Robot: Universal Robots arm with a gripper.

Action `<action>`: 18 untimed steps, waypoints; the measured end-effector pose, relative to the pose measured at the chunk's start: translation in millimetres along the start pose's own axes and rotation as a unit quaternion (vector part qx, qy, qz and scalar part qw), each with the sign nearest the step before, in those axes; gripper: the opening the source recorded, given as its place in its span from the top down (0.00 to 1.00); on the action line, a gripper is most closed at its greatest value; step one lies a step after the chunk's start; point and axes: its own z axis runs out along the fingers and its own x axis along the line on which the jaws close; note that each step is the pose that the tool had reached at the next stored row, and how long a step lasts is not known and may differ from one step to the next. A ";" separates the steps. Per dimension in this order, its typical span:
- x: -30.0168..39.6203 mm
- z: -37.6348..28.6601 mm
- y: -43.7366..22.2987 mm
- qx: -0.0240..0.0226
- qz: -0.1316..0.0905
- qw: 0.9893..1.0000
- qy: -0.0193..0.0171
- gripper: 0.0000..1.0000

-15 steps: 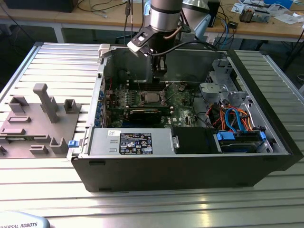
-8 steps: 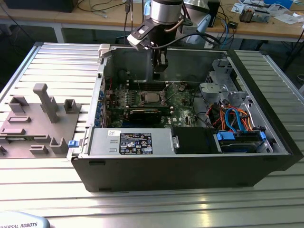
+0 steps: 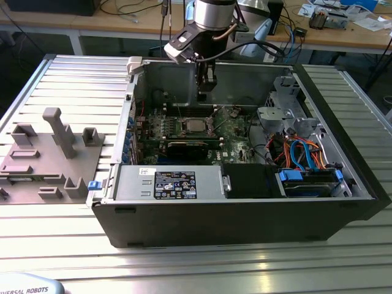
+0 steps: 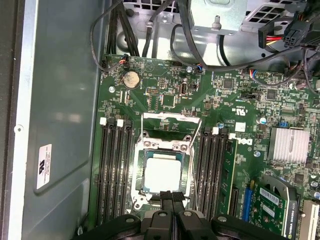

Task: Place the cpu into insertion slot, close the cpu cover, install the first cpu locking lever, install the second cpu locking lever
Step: 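Close the cpu cover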

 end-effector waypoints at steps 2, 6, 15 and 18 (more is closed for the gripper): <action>0.0 0.0 0.0 0.000 0.000 1.000 0.000 0.89; -0.1 -0.1 0.5 0.000 0.000 1.000 0.000 0.89; -0.4 0.0 4.5 0.000 0.000 1.000 0.000 0.89; -0.5 0.1 5.4 0.000 0.000 1.000 0.000 0.89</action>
